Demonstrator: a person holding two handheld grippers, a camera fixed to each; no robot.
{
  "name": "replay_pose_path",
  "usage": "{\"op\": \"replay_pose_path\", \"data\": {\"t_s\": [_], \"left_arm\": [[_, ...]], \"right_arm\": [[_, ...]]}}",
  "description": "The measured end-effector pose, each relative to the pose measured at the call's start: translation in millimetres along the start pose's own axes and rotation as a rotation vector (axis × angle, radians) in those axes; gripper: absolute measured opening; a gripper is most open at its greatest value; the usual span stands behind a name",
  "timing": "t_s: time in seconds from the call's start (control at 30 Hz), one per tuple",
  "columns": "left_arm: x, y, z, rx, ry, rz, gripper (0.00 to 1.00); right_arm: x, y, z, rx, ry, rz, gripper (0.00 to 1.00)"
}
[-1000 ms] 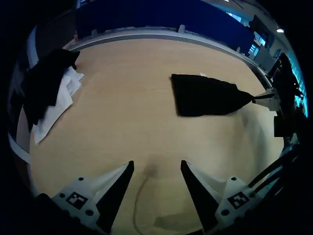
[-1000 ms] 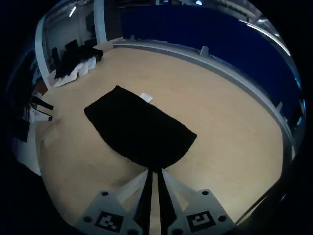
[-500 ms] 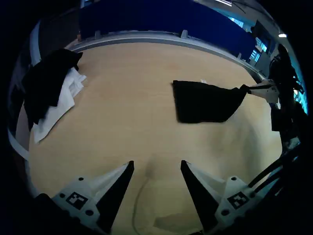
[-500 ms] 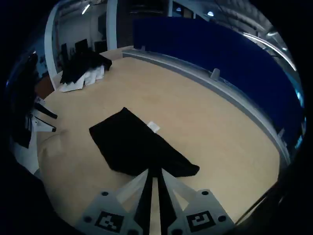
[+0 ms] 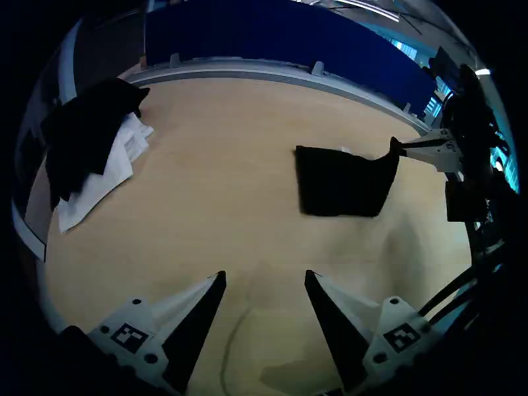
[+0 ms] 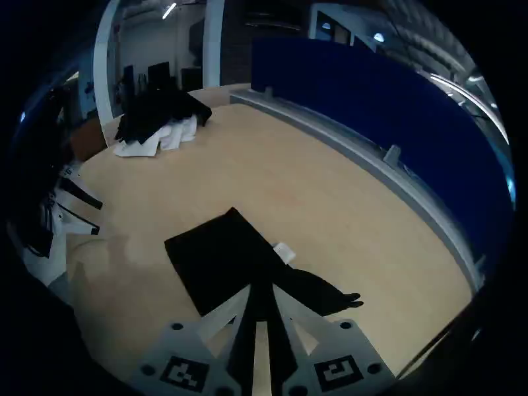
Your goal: Fold towel
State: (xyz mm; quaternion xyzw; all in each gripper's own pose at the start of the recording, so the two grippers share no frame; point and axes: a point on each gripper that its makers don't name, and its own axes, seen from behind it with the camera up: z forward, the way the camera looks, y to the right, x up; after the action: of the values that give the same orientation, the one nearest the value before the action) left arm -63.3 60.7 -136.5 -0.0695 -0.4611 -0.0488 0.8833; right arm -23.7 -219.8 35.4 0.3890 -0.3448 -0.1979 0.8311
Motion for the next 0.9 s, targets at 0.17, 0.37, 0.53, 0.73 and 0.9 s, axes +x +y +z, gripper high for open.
{"op": "replay_pose_path", "data": {"t_s": [0.17, 0.37, 0.53, 0.73, 0.9], "left_arm": [[2, -3.3, -3.7, 0.006, 0.019, -0.019, 0.88], [2, -8.2, -9.3, 0.021, 0.040, -0.050, 0.88], [-6, -8.3, -13.3, 0.025, 0.040, -0.085, 0.88], [-19, -9.7, -15.1, 0.033, 0.031, -0.105, 0.88], [-23, -13.9, -18.6, 0.041, 0.030, -0.106, 0.88]], "right_arm": [[16, -23, 14.8, 0.040, 0.007, -0.031, 0.08], [27, -60, 46.0, 0.095, 0.009, -0.050, 0.08], [31, -96, 80.5, 0.147, 0.011, -0.052, 0.08], [15, -138, 115.5, 0.221, -0.032, -0.061, 0.08], [1, -147, 125.4, 0.230, -0.067, -0.066, 0.08]]}}
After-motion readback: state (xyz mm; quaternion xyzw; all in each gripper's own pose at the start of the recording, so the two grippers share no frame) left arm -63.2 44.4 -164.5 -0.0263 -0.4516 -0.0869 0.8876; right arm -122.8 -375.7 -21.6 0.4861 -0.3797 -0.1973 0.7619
